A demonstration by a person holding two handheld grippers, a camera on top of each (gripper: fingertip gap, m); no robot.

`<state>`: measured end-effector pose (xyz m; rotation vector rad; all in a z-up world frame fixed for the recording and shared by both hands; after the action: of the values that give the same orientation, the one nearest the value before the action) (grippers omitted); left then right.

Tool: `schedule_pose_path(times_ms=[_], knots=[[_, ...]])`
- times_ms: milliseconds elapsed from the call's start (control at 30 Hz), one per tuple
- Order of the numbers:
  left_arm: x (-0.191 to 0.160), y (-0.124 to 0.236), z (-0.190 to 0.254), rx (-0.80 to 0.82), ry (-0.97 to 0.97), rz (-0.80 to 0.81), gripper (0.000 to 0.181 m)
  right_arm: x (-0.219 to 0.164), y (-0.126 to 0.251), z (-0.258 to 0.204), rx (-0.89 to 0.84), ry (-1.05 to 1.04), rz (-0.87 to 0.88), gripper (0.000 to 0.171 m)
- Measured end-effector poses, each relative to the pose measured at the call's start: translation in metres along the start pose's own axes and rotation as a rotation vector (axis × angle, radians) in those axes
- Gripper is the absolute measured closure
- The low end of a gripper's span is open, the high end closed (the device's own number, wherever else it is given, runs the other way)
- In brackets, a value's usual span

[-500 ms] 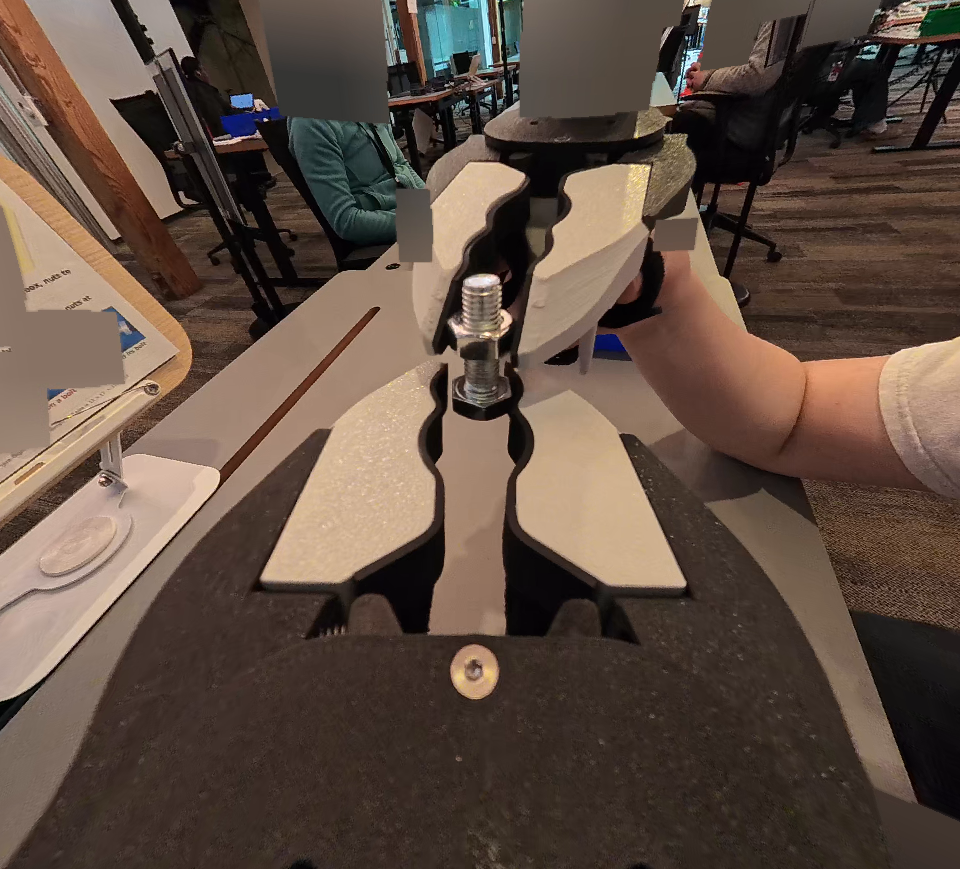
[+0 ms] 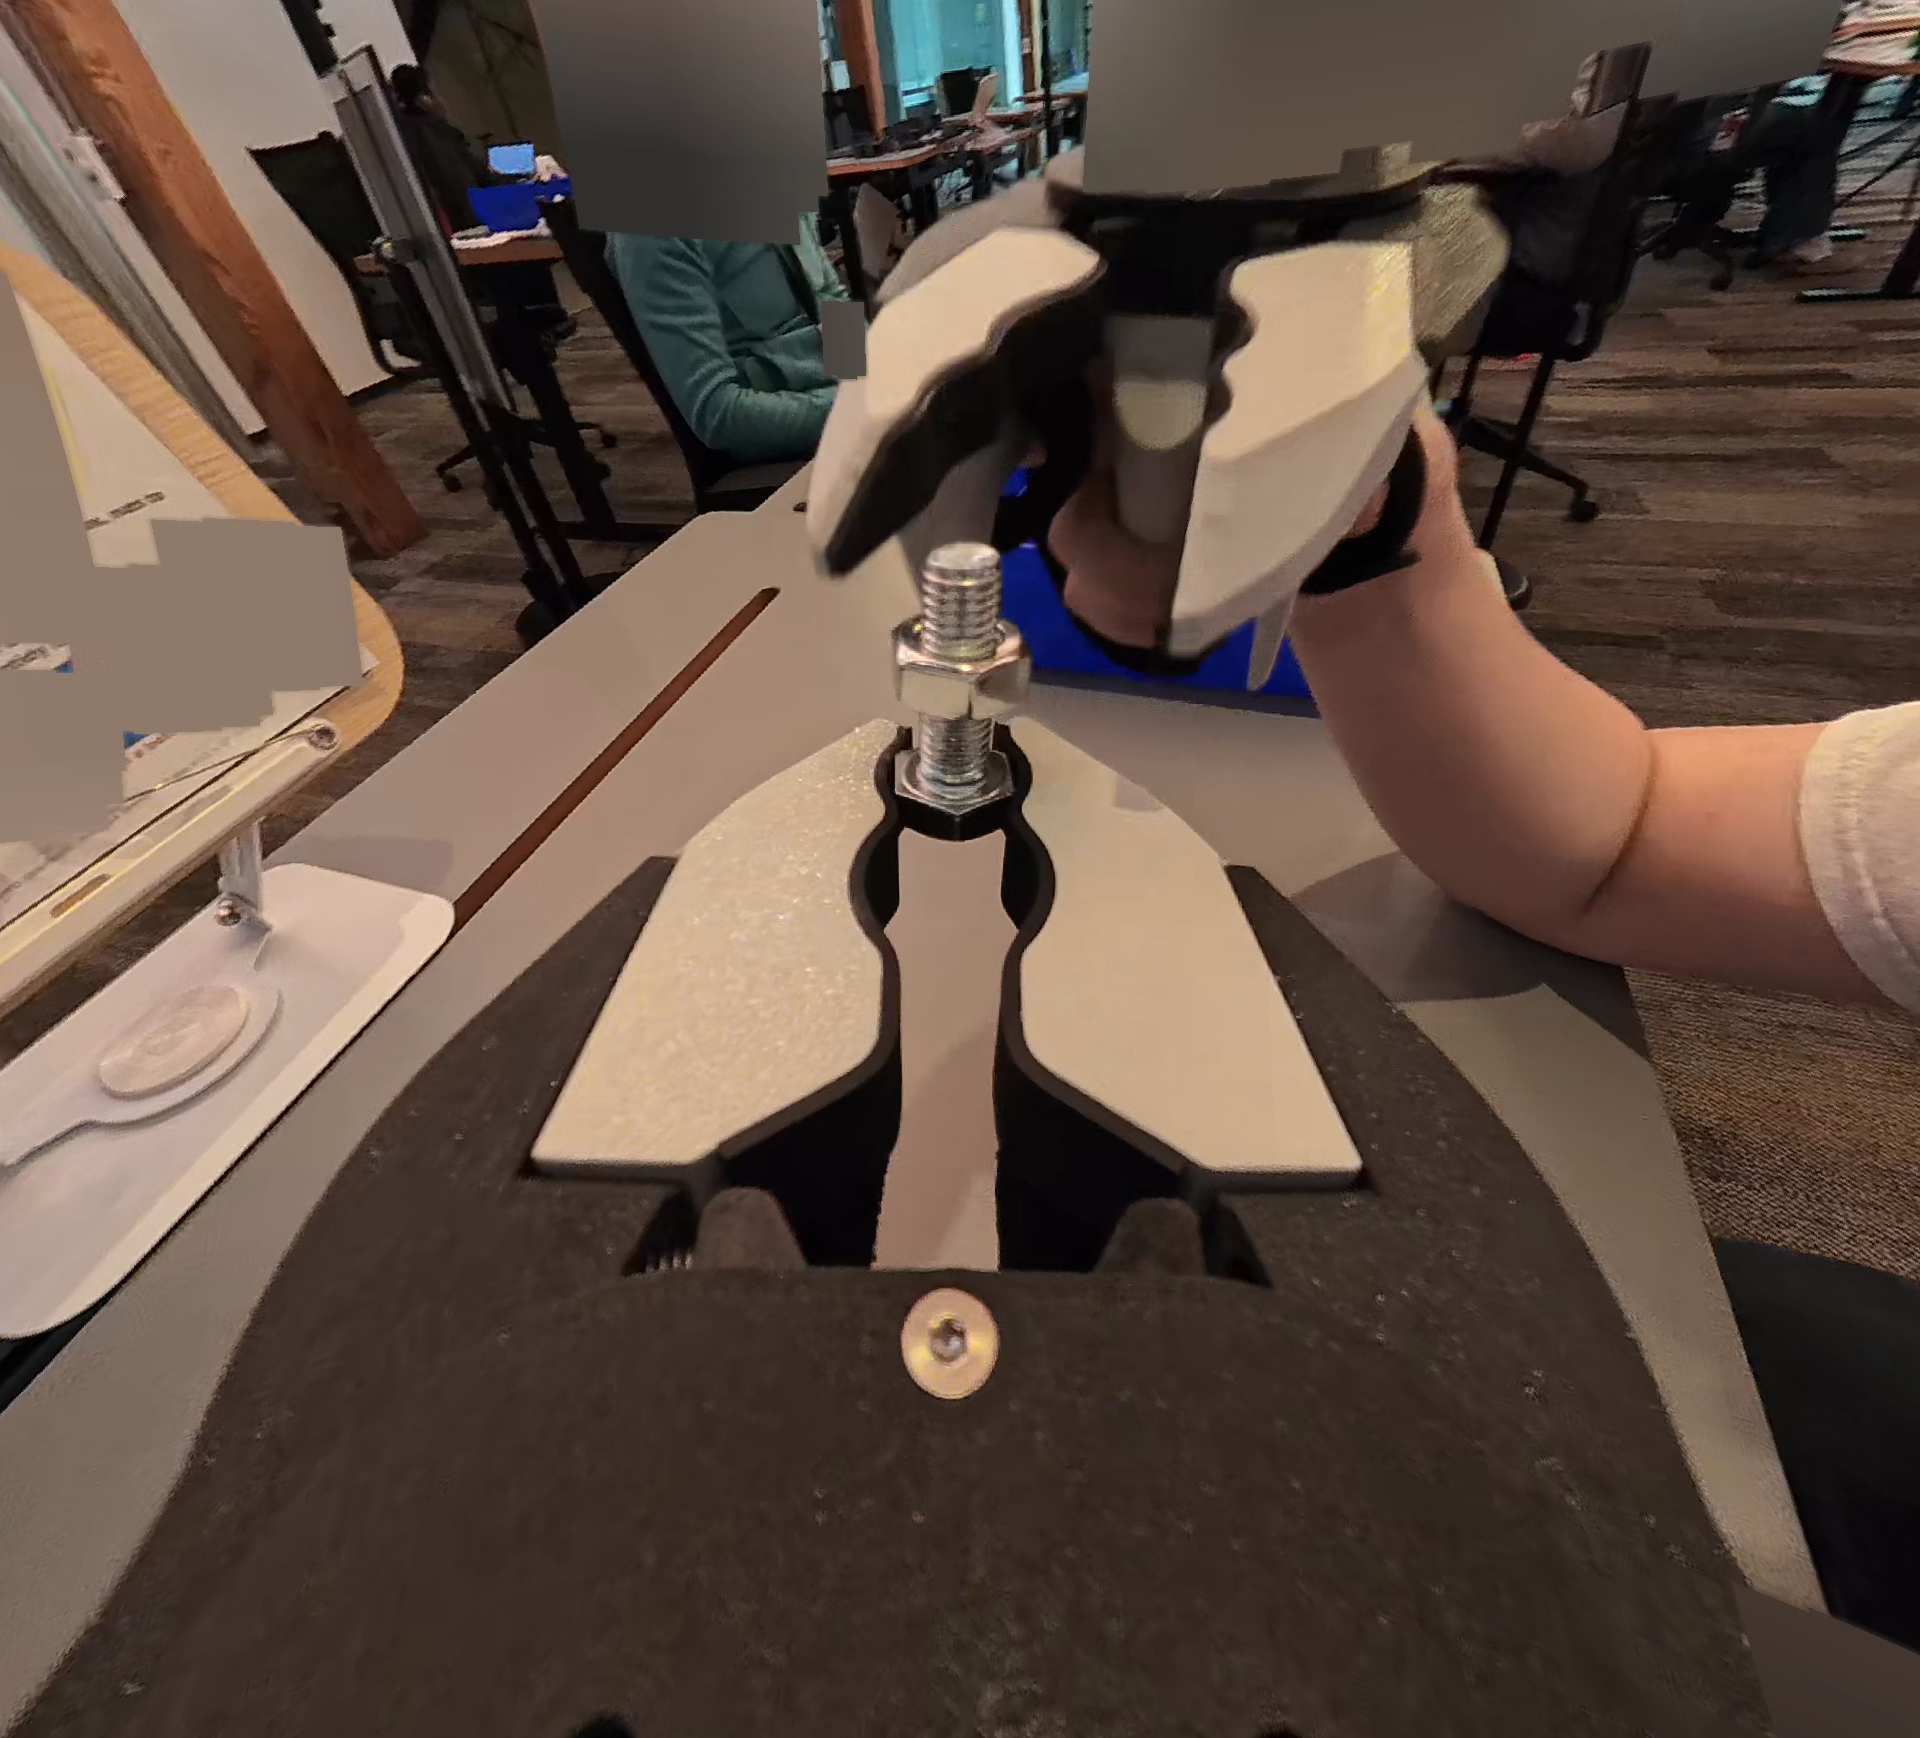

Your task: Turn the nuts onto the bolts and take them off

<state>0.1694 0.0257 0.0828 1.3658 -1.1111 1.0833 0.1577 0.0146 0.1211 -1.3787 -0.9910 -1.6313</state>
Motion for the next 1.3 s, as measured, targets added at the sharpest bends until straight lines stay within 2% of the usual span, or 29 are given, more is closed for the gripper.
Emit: schedule_pose_path(times_ms=[333,400,567,700,833,1000,1100,1300], knots=[[0.002,0.001,-0.002,0.027,0.018,0.014,0.167,-0.007,-0.003,0.017,-0.128,0.031,-0.043,0.129],[0.003,0.002,-0.001,0.017,0.027,0.018,0.167,-0.002,0.005,0.025,-0.146,0.018,-0.014,0.137],[0.002,0.000,0.000,0.003,0.038,0.017,0.167,0.002,-0.001,0.004,-0.037,-0.011,0.006,0.134],[0.003,-0.001,0.003,-0.004,0.029,0.014,0.167,-0.005,-0.004,0.009,-0.084,0.029,-0.027,0.134],[0.005,0.003,0.002,-0.002,0.035,0.025,0.167,-0.001,0.008,0.026,-0.088,-0.058,0.003,0.138],[0.003,-0.001,0.003,-0.009,0.035,0.014,0.167,0.002,0.000,0.001,0.007,-0.053,0.013,0.135],[0.003,-0.002,0.005,-0.008,0.031,0.009,0.167,-0.003,-0.003,0.009,-0.056,-0.024,-0.016,0.134],[0.005,0.002,0.003,-0.004,0.033,0.017,0.167,0.005,0.009,0.015,-0.008,-0.109,0.024,0.138]])
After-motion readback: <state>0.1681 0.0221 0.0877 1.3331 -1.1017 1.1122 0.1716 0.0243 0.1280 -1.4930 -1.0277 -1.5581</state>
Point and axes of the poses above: each gripper's, where its closed fingertips meet, y back along the fingers, x out of its top, z = x × y across the jaws, the point moved 1 cm from there along y, back along the fingers, and after that the axes turned 14 degrees about -x, right-handed, at the moved point
